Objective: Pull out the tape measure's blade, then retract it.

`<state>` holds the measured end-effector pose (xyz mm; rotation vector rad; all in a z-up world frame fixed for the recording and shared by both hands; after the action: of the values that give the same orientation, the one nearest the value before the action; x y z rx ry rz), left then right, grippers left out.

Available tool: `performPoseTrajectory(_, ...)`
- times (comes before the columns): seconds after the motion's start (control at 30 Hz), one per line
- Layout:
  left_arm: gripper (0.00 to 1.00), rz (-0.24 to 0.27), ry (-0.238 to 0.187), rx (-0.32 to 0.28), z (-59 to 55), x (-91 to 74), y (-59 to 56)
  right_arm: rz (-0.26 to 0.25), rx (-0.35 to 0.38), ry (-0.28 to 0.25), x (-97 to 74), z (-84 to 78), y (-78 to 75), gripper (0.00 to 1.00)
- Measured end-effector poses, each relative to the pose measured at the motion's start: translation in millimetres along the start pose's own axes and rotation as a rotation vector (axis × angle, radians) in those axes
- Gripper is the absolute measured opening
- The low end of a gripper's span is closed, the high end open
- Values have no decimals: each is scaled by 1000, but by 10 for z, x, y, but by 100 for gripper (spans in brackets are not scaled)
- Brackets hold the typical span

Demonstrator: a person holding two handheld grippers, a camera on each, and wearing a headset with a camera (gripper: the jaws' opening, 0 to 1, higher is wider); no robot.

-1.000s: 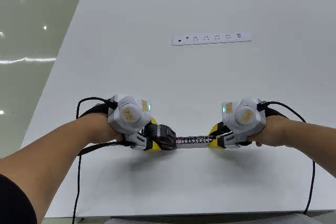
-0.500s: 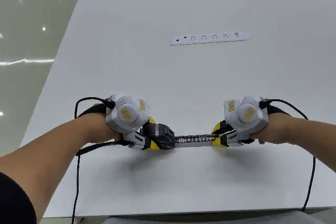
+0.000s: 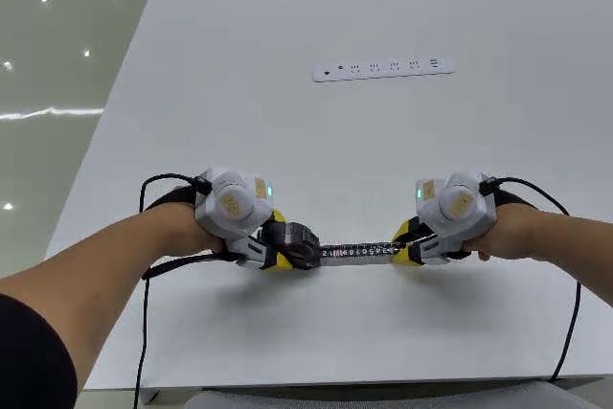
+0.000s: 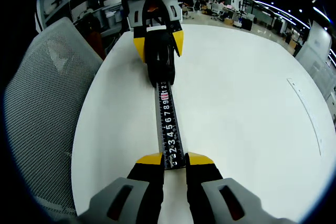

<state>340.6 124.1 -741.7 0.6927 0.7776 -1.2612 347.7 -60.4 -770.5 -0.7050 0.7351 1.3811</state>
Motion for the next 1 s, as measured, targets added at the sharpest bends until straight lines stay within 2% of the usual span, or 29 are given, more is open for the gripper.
performPoseTrajectory(0.8,33,-7,-1,8,-1,4,1,-2,8,-4,-29,-42,-9,11)
performPoseTrajectory(1.0,33,-6,-1,3,-3,3,-1,-8,14,4,-70,-97,-19,11)
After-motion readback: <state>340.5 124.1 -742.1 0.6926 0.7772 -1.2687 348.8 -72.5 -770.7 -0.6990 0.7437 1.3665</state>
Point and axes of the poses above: the centre of the closed fingertips' face, and the gripper's own axes: x roughly forward along the fingers, y roughly to its left, z roughly out of its top, the point moved 4 cm from there along -x, roughly backward along the fingers, and after that the axes turned 1 degree about -x, right-handed, at the moved point
